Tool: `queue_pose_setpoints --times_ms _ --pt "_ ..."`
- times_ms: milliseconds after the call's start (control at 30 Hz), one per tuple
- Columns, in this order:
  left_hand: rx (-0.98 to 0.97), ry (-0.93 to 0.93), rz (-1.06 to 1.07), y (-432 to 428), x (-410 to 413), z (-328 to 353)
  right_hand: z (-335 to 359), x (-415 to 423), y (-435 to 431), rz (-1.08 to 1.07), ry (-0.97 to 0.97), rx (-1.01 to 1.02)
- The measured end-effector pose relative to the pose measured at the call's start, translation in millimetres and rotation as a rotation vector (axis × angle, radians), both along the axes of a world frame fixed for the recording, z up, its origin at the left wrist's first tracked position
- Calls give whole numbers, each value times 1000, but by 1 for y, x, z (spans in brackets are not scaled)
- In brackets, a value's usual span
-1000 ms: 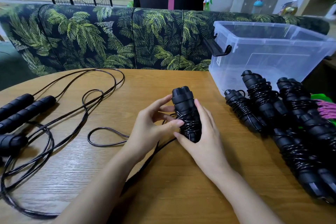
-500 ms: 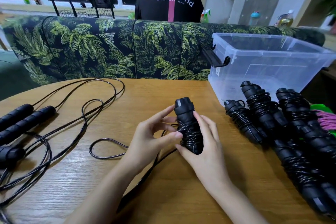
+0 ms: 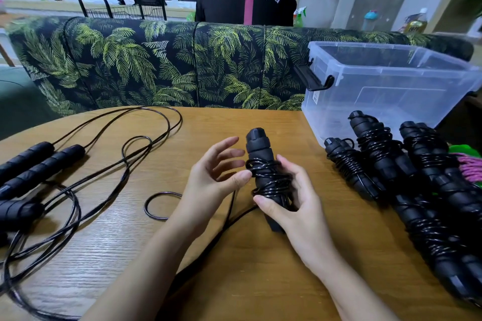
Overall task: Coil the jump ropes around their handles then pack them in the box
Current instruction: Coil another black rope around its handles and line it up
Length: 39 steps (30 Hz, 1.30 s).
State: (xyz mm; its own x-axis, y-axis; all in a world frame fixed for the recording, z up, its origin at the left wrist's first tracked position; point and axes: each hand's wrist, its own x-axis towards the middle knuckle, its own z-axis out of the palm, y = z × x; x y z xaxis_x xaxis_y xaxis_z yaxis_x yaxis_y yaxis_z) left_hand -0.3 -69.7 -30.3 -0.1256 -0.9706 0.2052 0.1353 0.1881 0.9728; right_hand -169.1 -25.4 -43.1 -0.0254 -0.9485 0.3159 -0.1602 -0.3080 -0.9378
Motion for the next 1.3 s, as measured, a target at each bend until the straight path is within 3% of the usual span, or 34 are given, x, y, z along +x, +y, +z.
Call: queue_pose_setpoints --times_ms 200,467,667,833,967,1033,1200,1300 --pt "153 15 -197 -1 2 0 -1 -2 -2 20 11 -46" --pt "92 58 -54 9 -12 0 -9 8 -3 -76 373 -169" --pt "60 11 -46 8 -9 6 -5 4 -3 -80 326 -133" --pt "41 -10 39 11 -14 3 -7 5 -4 -153 605 -186" --pt "51 -43 0 9 -9 6 -5 2 -4 -104 371 -133" --pt "58 -38 -18 10 -9 6 -4 0 -3 -83 355 -127" --pt "79 0 6 11 -13 5 4 5 1 -138 823 -120" --pt "99 -7 -19 8 -10 5 -2 3 -4 -134 642 -150"
